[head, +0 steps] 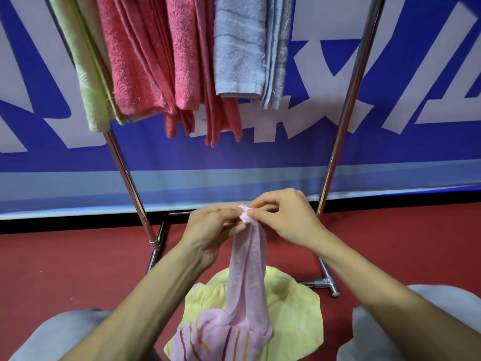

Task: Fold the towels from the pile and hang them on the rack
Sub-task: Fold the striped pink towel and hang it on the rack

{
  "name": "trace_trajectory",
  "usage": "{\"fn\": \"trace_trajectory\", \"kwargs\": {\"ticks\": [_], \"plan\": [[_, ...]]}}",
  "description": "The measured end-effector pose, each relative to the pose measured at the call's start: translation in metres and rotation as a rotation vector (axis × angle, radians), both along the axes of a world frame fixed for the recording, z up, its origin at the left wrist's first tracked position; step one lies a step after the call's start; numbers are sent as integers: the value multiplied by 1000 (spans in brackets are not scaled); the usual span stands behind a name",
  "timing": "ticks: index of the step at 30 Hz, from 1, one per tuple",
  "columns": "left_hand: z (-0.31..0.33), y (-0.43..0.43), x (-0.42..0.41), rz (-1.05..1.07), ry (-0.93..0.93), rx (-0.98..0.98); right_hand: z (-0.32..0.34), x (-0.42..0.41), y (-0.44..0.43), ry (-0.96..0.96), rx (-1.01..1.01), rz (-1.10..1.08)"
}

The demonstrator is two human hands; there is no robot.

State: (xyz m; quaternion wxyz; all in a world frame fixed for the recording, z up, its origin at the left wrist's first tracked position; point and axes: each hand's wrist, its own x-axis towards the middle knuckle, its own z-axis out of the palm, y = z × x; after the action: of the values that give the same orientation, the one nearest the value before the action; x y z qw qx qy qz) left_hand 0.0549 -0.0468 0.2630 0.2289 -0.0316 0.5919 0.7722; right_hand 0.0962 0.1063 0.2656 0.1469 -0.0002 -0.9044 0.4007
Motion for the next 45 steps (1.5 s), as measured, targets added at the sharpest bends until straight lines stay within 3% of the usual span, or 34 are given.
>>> {"fn": "trace_trajectory", "kwargs": {"ticks": [7, 11, 21, 27, 31, 37, 45], "plan": [[-2, -1, 0, 65, -66, 42, -1, 5, -6, -24, 80, 95], [-4, -2, 1, 35, -6, -42, -5, 3, -4, -6, 229, 103], [-4, -2, 0, -27, 81, -141, -3, 4, 9, 65, 338, 128], [-2, -6, -7, -232, 423, -381, 11, 3, 18, 81, 132, 99], [-12, -14, -16, -389, 857, -861, 14, 1, 20, 79, -35, 118], [-12, -22, -24, -567, 917, -1102, 18, 0, 24, 74, -243, 163], [-2, -31, -31, -478, 864, -1071, 21, -4, 29, 99, -304, 6]]}}
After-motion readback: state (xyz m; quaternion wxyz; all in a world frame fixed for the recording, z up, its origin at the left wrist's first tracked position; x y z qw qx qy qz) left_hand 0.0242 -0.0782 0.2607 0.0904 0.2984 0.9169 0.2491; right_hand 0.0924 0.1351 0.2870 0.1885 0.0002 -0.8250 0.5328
